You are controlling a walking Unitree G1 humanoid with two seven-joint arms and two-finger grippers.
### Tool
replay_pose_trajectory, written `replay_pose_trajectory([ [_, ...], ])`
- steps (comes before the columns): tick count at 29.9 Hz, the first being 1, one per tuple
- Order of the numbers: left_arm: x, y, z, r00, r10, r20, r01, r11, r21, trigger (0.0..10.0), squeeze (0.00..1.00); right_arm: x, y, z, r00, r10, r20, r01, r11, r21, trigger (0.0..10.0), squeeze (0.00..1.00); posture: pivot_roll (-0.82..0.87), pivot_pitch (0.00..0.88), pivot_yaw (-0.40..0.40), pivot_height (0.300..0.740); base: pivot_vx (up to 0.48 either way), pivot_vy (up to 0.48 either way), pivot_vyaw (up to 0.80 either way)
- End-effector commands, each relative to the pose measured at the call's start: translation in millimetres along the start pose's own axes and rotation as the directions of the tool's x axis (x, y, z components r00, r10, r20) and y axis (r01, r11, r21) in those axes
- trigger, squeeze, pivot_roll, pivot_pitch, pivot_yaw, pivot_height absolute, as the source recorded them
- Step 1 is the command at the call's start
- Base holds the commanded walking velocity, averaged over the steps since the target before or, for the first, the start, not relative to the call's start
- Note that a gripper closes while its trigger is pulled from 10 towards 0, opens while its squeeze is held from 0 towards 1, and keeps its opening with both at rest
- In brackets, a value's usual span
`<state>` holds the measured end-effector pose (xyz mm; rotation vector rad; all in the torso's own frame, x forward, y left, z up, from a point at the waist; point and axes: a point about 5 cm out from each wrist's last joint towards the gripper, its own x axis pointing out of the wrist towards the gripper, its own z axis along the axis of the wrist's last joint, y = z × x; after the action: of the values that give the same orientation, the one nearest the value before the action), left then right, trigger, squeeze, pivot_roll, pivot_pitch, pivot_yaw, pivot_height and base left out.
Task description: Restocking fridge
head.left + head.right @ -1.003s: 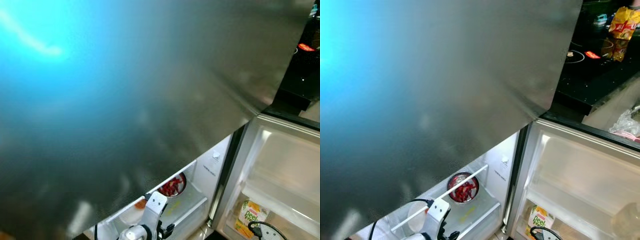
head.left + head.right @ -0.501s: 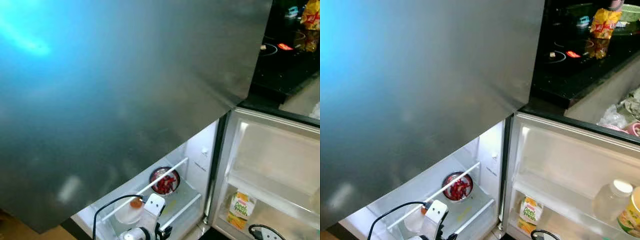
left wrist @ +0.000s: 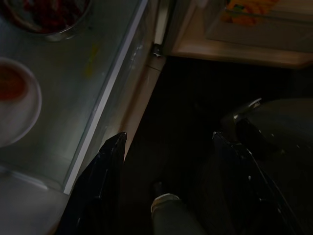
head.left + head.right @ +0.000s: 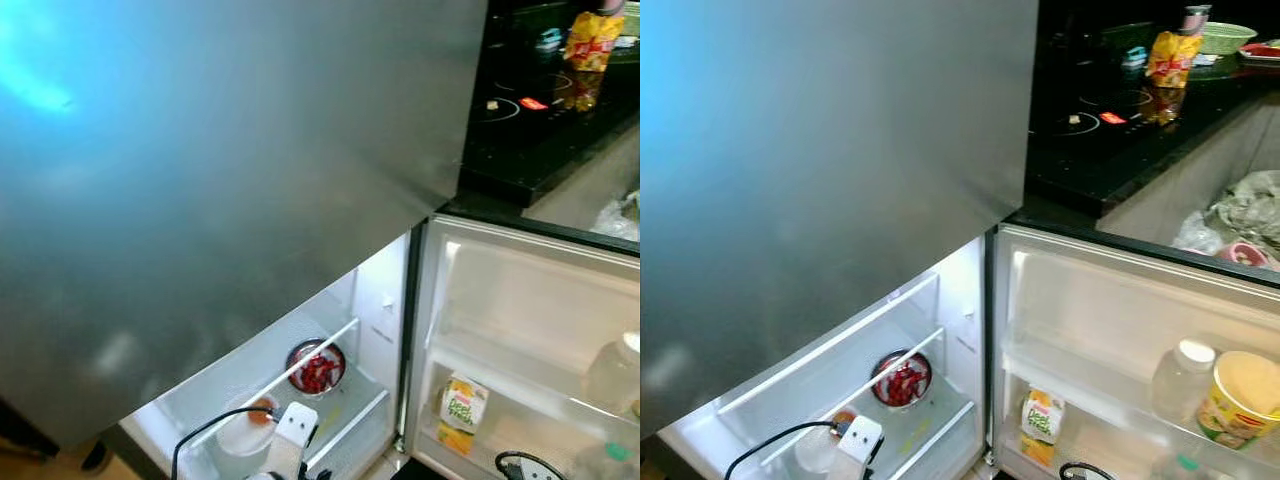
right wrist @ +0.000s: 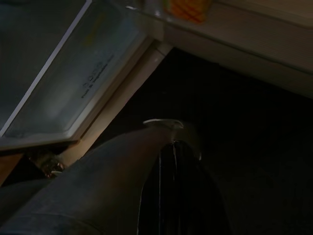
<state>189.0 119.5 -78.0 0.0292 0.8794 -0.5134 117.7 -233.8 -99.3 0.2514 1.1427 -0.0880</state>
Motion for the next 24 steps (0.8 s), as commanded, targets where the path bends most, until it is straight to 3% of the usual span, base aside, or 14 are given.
replay_pose_trajectory([
  [1,-6.3,11.7,-10,0.999,0.039,-0.036,-0.040,0.999,-0.012,10.0,0.00,1.5,4.3,1,1.000,0.007,0.006,-0.007,1.000,0.008,10.0,0.00,-0.03,0.000,0.034,0.740,0.000,0.000,0.00],
  [5,-8.5,14.4,-15,0.997,0.055,-0.051,-0.057,0.998,-0.029,10.0,0.00,1.5,4.4,1,1.000,0.008,0.006,-0.008,1.000,0.009,10.0,0.00,-0.03,0.000,0.034,0.740,0.000,0.000,0.00],
  [6,-11.5,18.3,-21,0.995,0.078,-0.063,-0.082,0.994,-0.069,10.0,0.00,1.4,4.2,1,1.000,0.007,0.004,-0.007,1.000,0.008,10.0,0.00,-0.03,0.000,0.034,0.740,-0.480,0.000,0.00],
  [12,-18.0,25.2,-33,0.988,0.120,-0.095,-0.133,0.981,-0.142,10.0,0.00,1.3,3.9,0,1.000,0.006,0.000,-0.006,1.000,0.006,10.0,0.00,-0.03,0.000,0.034,0.740,-0.480,0.000,0.00],
  [24,-24.9,28.8,-49,0.978,0.153,-0.144,-0.179,0.966,-0.188,10.0,0.00,1.4,4.7,-3,1.000,0.008,-0.008,-0.008,1.000,0.003,10.0,0.00,-0.03,0.000,0.033,0.740,-0.480,0.000,0.00],
])
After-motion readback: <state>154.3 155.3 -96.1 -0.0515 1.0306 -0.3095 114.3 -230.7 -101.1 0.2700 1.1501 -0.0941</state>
